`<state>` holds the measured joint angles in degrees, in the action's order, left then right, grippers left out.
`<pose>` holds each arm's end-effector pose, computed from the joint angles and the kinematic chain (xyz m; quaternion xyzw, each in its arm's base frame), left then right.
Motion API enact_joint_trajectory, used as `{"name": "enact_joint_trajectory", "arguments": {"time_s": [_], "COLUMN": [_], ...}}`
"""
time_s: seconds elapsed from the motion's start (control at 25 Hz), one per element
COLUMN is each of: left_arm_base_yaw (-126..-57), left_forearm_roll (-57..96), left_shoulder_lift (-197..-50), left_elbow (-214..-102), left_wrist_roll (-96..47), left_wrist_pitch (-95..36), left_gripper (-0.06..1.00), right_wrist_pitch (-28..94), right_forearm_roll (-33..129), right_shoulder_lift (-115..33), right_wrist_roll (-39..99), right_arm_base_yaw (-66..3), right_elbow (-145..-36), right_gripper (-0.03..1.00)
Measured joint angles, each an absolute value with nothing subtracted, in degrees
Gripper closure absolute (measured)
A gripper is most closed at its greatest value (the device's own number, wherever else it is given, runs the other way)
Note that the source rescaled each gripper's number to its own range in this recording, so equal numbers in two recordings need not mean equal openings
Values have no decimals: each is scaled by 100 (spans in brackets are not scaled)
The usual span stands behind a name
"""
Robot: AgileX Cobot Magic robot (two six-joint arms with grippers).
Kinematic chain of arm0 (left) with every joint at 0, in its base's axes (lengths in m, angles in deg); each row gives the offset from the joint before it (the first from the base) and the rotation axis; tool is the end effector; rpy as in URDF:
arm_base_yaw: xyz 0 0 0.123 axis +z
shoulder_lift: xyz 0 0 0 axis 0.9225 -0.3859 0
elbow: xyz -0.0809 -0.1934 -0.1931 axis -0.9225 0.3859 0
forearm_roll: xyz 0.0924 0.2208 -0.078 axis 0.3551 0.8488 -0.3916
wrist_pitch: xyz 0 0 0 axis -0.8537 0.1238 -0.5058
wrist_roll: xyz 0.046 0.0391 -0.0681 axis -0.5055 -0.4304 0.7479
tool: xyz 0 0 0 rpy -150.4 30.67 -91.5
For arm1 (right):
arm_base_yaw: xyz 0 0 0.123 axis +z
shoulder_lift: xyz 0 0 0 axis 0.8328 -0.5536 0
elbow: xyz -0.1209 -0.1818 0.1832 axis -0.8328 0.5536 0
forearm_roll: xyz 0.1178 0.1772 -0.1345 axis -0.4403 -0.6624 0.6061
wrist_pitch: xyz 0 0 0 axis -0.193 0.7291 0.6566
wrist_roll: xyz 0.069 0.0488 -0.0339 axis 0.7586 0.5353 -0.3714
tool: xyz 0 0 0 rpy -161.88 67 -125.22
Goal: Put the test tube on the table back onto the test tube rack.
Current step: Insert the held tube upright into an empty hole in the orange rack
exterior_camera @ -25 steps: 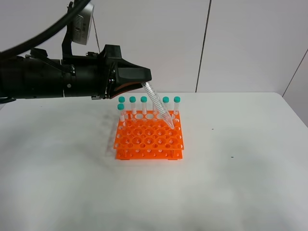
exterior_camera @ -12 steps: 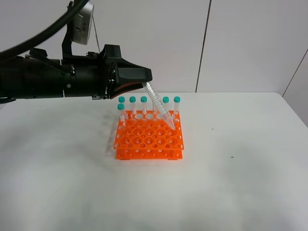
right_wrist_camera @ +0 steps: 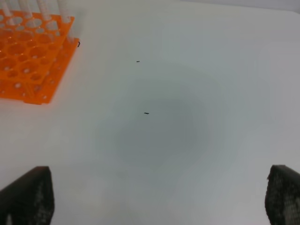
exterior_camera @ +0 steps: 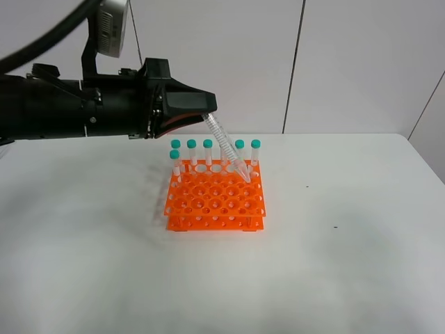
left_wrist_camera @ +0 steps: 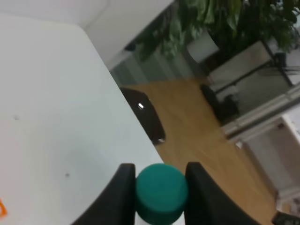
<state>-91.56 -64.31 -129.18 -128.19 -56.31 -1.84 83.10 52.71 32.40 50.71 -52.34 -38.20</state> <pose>0.2490 -0.1637 0.2994 0.0952 0.7959 -0.4572 0.3852 -0.0034 0.0038 0.2770 -0.0439 0.8458 0.0359 0.5304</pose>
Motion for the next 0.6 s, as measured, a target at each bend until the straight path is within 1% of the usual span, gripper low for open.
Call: {"name": "enact_joint_trajectory", "arguments": {"time_s": [0.2, 0.32, 0.44, 0.6], "left_arm_base_yaw": [-9161, -9162, -9174, -9408], "left_forearm_roll": [-5847, -5173, -3806, -1045], "left_shoulder_lift": [-12393, -12049, -11738, -11456], "left_elbow": [-12819, -12819, -12819, -12819], "left_wrist_roll": [-5635, -5561, -4840, -3032], "left_wrist_pitch": [-927, -1436, -1933, -2442], "left_gripper": [94, 94, 94, 94], "right_wrist_pitch": [8310, 8310, 8310, 8310], "right_forearm_roll": [5266, 5266, 5260, 5260], "right_shoulder_lift": [3240, 3240, 3240, 3240], "right_wrist_roll": [5071, 5071, 5071, 5071], "right_arm_base_yaw": [-5234, -5234, -5234, -5234], "right_elbow": [-3820, -3820, -3820, -3820], "right_gripper": [-3, -3, -3, -3]}}
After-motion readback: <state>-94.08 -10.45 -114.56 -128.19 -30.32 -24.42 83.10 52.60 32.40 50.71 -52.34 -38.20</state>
